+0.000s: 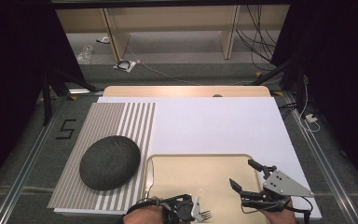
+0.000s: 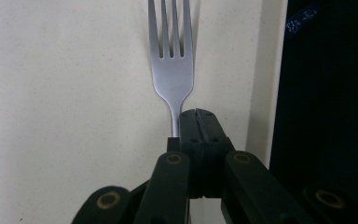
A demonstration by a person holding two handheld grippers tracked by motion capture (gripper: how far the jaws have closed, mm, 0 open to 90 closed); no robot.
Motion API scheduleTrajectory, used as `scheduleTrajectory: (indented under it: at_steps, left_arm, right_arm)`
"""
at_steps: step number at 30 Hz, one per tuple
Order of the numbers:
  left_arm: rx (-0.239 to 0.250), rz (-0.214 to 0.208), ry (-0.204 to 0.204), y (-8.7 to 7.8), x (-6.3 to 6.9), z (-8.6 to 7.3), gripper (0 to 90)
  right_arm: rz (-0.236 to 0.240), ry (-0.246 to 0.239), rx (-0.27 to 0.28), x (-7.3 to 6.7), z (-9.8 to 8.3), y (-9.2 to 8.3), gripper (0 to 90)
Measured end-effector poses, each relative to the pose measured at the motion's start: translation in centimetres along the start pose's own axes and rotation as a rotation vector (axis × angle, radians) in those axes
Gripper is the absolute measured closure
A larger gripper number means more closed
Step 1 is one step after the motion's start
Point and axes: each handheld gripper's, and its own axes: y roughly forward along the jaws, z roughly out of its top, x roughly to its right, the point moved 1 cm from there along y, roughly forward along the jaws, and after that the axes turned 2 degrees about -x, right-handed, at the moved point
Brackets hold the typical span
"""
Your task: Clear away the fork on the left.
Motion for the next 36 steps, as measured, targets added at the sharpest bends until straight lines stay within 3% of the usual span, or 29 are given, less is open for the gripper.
scheduleTrajectory:
  at_steps: [9,36]
  left_arm:
    - [0.001,-0.002,0.002,0.5,-0.1,-0.1,89.3]
    - [0.027,0.06,-0.105,0.0,-3.3,-1.8,89.3]
  right_arm:
    - [0.001,-0.001,-0.005,0.0,0.0,0.0,17.5]
    - [0.0,0.001,-0.006,0.0,0.0,0.0,17.5]
